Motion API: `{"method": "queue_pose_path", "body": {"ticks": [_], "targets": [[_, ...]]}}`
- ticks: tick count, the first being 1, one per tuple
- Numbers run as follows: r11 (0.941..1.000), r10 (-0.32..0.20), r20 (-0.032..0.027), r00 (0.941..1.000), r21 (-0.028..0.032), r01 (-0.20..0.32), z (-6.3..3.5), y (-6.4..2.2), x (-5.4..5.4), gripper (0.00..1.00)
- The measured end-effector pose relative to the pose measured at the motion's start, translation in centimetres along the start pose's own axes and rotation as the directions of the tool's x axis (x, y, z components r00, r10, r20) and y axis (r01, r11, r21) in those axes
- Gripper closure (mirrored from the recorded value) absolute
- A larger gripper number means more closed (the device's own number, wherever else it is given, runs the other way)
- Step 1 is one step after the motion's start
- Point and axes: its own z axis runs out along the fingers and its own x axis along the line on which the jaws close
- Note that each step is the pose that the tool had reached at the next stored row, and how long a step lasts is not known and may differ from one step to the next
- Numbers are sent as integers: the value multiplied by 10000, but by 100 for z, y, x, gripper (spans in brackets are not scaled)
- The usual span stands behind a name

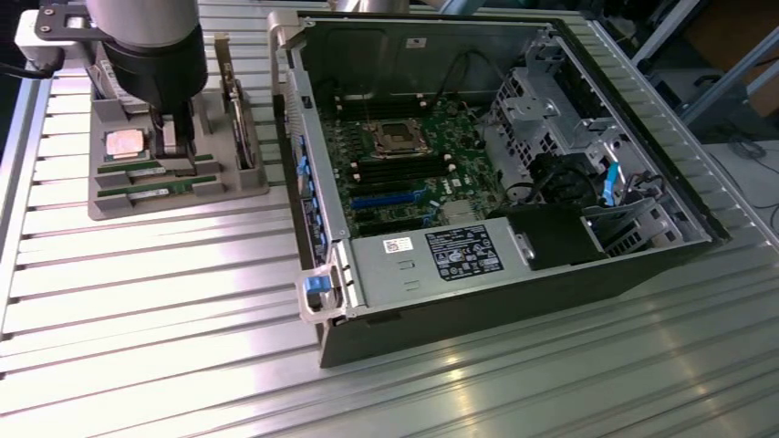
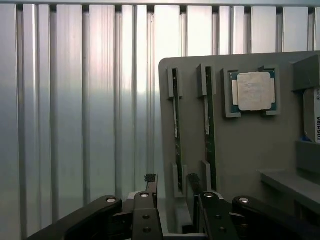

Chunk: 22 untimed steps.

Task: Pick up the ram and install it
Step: 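Pick up the ram and move it above insertion slot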

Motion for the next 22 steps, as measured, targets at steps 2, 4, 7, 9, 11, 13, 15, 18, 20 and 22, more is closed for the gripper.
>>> {"method": "queue_pose_path", "body": {"ticks": [2,4,7,9,11,13,15,18,20,22], "targets": [[10000,0,-1,10000,0,0,24,-9,0,64],[10000,0,-3,10000,0,0,55,-20,0,64],[10000,1,-5,10000,0,-1,97,-34,0,64],[10000,1,-7,10000,0,-1,122,-43,1,64],[10000,1,-9,10000,0,-1,148,-52,1,64],[10000,1,-11,10000,0,-1,182,-64,1,64],[10000,1,-14,10000,0,-1,226,-82,2,64],[10000,1,-18,10000,0,-1,273,-102,2,64],[10000,1,-22,10000,0,-1,308,-117,2,64],[10000,1,-23,10000,0,-1,328,-124,2,64]]}}
